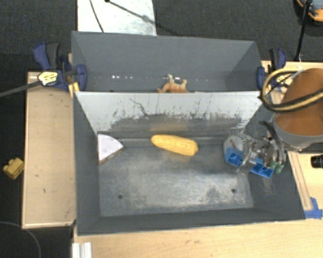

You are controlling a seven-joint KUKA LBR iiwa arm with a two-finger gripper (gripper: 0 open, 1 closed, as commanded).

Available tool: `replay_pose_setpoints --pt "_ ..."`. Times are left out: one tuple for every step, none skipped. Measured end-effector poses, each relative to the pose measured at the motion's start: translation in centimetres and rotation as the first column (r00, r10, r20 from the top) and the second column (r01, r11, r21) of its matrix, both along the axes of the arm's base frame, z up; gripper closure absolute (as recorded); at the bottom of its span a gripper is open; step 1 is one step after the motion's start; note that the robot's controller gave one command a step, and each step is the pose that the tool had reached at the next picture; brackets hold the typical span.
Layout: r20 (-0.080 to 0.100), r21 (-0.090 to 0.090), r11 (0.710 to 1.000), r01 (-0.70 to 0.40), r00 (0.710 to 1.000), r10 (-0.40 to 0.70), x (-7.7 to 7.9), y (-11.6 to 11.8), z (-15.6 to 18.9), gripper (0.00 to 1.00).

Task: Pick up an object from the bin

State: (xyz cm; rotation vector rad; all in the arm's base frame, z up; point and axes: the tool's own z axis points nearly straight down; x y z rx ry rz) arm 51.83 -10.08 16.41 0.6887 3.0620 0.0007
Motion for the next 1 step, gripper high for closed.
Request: replay_pose_setpoints --pt "-0.008 0.002 0.999 -0.032 0.999 0.032 -0.95 -0.5 5.22 1.0"
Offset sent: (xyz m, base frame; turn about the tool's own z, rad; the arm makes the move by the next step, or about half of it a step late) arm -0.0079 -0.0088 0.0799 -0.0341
